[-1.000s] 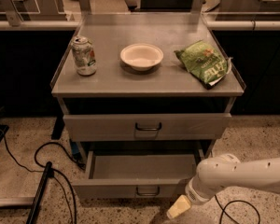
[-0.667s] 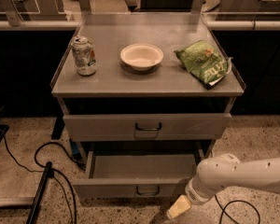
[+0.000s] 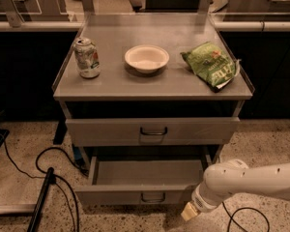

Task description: Close middle drawer

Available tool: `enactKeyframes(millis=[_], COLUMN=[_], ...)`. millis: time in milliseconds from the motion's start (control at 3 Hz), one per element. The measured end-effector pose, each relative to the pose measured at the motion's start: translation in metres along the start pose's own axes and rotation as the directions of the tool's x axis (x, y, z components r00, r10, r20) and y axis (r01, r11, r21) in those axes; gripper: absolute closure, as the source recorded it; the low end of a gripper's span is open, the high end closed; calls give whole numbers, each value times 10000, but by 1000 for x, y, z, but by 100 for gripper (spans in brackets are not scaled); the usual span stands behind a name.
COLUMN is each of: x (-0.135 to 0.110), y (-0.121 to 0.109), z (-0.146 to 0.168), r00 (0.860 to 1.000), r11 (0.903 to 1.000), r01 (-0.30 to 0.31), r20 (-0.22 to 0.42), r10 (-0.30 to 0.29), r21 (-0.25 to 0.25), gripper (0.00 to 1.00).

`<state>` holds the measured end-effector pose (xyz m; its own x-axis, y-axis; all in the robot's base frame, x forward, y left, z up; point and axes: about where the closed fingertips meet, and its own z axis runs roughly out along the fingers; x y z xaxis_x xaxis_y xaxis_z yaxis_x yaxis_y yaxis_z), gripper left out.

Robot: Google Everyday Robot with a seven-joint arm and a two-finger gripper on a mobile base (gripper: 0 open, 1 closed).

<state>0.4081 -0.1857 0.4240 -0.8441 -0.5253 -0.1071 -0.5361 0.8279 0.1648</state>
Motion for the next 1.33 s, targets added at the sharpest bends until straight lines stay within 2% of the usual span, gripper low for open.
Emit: enactKeyframes(millis=[333,667,1000,1333], x=[0,-9,-29,-47], y=[0,-5,-15,-20], z=[0,1,-1,-4], r00=[10000,9996,9954,9882], r11=[10000,10000,9994,9979], r01=[0,-45,198,497], r20=[0,289,934,1430], r10=[0,43,-222,-553], r21=[0,65,269,421], gripper=[64,87,100,100])
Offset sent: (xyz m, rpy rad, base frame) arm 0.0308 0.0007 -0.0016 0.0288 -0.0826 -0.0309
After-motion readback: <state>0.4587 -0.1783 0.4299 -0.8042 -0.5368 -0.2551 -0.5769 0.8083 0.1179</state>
